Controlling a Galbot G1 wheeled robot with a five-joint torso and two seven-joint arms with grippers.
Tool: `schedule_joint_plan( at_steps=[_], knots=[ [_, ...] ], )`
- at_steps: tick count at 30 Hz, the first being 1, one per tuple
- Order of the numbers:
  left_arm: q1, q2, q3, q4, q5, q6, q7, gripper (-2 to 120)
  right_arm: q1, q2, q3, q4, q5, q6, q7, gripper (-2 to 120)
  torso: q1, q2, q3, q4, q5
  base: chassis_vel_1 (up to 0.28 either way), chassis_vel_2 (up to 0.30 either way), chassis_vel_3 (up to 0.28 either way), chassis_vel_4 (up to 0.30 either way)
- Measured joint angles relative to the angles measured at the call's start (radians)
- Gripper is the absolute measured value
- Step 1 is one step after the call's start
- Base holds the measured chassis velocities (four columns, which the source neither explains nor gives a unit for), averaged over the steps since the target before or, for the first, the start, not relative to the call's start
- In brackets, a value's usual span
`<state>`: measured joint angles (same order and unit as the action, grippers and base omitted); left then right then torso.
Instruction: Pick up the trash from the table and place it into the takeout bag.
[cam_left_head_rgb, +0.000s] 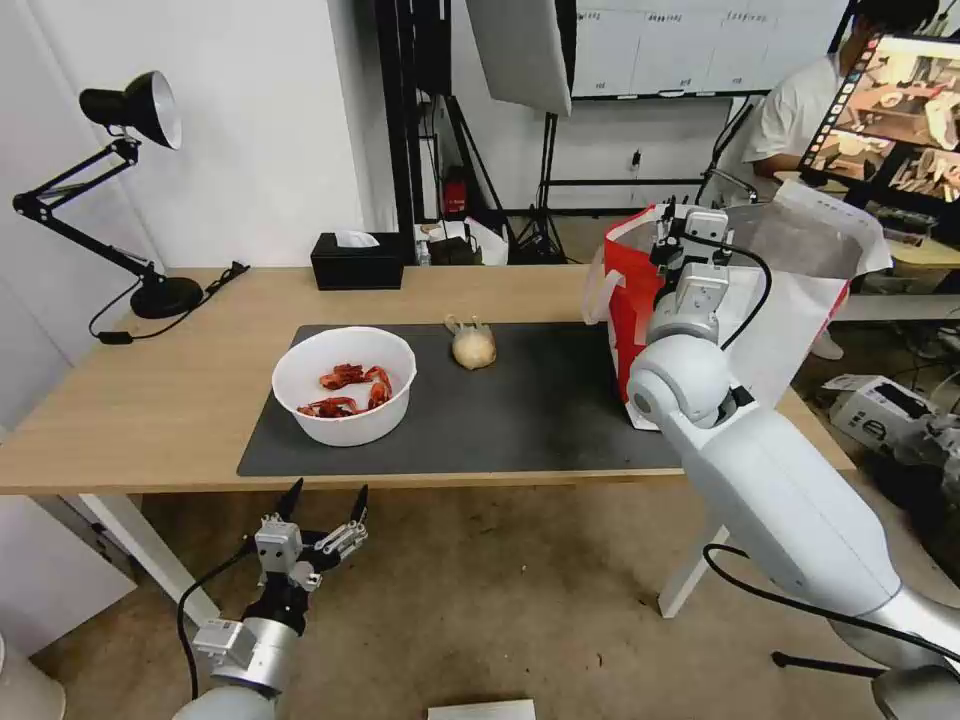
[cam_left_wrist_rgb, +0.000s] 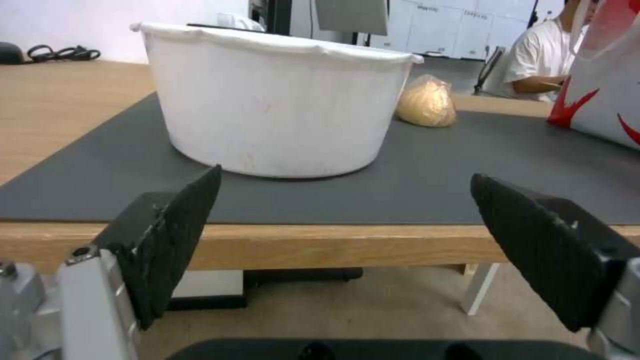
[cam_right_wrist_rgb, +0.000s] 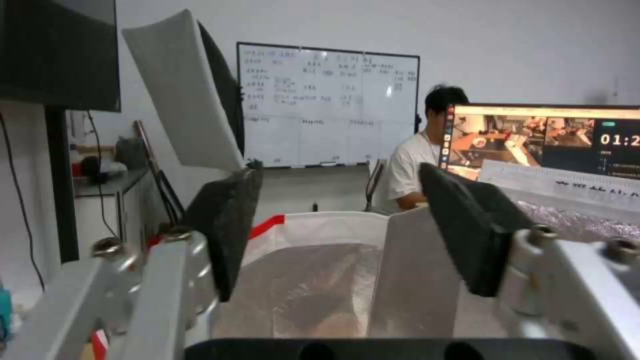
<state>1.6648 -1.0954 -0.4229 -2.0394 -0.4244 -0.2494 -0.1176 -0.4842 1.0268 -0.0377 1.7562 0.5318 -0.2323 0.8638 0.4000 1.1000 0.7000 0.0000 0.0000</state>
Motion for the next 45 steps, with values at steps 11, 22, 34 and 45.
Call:
schedule_joint_plan(
  at_steps=[11, 22, 34, 45],
  knots=[
    [0.005, 0.001, -0.003, -0.006, 0.001, 0.0, 0.0, 100, -0.026, -0.015, 0.002, 0.037, 0.044, 0.041, -0.075, 100, 0.0, 0.0, 0.0, 0.0, 0.0001, 0.0, 0.0, 0.0, 0.0],
    [0.007, -0.016, -0.003, -0.012, 0.019, -0.009, 0.0, 100, -0.184, -0.088, 0.038, 0.2, 0.152, 0.176, -0.333, 100, 0.0, 0.0, 0.0, 0.0, 0.0, 0.0, 0.0, 0.0, 0.0],
    [0.02, -0.025, 0.002, -0.012, 0.052, -0.029, 0.003, 100, -0.603, -0.169, 0.223, 0.328, 0.197, 0.304, -0.634, 100, 0.0, 0.0, 0.0, -0.0001, 0.0, 0.0, 0.0, 0.0, 0.0],
    [0.018, -0.037, 0.017, 0.003, 0.055, -0.037, 0.004, 100, -0.952, -0.156, 0.358, 0.344, 0.066, 0.459, -0.795, 100, 0.0, 0.0, 0.0, 0.0, 0.0, 0.0, 0.0, 0.0, 0.0]
  ],
)
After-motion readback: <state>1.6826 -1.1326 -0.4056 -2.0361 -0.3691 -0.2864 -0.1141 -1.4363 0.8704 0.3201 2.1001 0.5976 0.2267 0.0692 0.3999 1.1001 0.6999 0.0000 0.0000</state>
